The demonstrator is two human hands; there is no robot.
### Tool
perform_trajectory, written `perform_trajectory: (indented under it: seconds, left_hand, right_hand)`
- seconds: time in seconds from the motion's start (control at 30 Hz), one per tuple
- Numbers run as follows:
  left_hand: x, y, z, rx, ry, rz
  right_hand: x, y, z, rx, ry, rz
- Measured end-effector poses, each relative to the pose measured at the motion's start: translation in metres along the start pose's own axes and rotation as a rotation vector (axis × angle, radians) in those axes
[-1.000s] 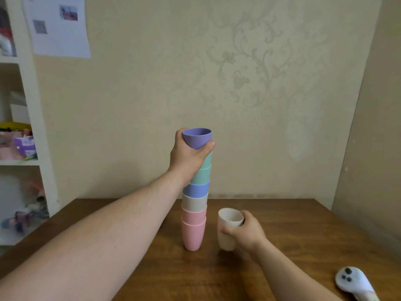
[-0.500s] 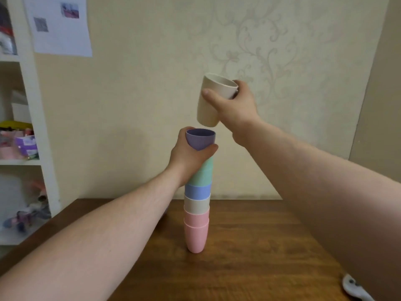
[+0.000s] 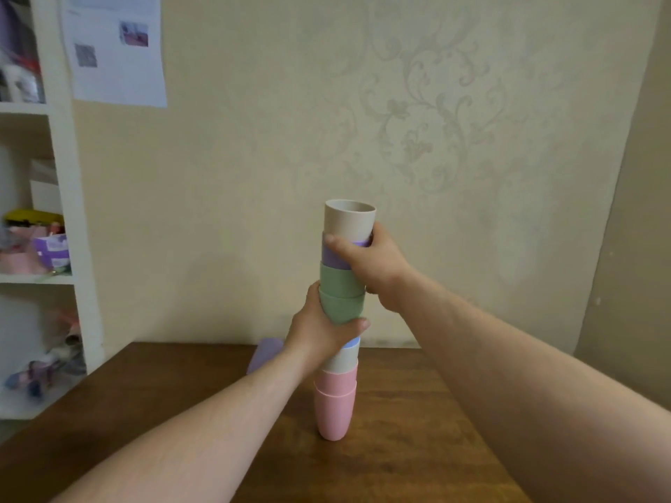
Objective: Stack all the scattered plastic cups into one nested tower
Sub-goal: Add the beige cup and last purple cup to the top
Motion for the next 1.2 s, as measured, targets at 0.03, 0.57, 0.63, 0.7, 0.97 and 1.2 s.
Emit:
perform_trajectory:
  seconds: [0.03, 0.57, 0.63, 0.7, 0.97, 1.2]
  left_hand:
    - [0.009, 0.010, -0.004, 0.032, -0.023, 0.014]
    - [0.080, 0.023, -0.001, 0.614, -0.613, -0.221]
    - [0.087, 0.005, 0.022, 0.554, -0.756, -0.209]
    - [0.101, -0.006, 0.041, 0.433, -0.783, -0.122]
    - [0.189, 0.014, 0.039, 0.444, -0.846, 0.314]
    - [0.175, 0.027, 0.031, 0.609, -0.898, 0.355]
  right_hand:
    - [-0.011, 0.002, -0.002, 0.012, 0.012, -0.016]
    - [-0.150, -0.002, -0.011, -0.072, 0.185, -0.111]
    - [-0.151, -0.007, -0.006, -0.077, 0.171, -0.123]
    - [-0.153, -0.012, -0.002, -0.075, 0.154, -0.133]
    - [-0.160, -0.004, -0.008, -0.073, 0.153, -0.098]
    - [-0.161, 0.000, -0.008, -0.089, 0.180, -0.119]
Point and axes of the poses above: each hand's wrist, its own y-axis away from the middle knuckle, its own z-axis out of the back of the hand, x = y × z, the point moved 8 cm from there along -y, towards the middle knuckle, and after that the axes turned 13 degrees about -z, right-handed, at the moved point
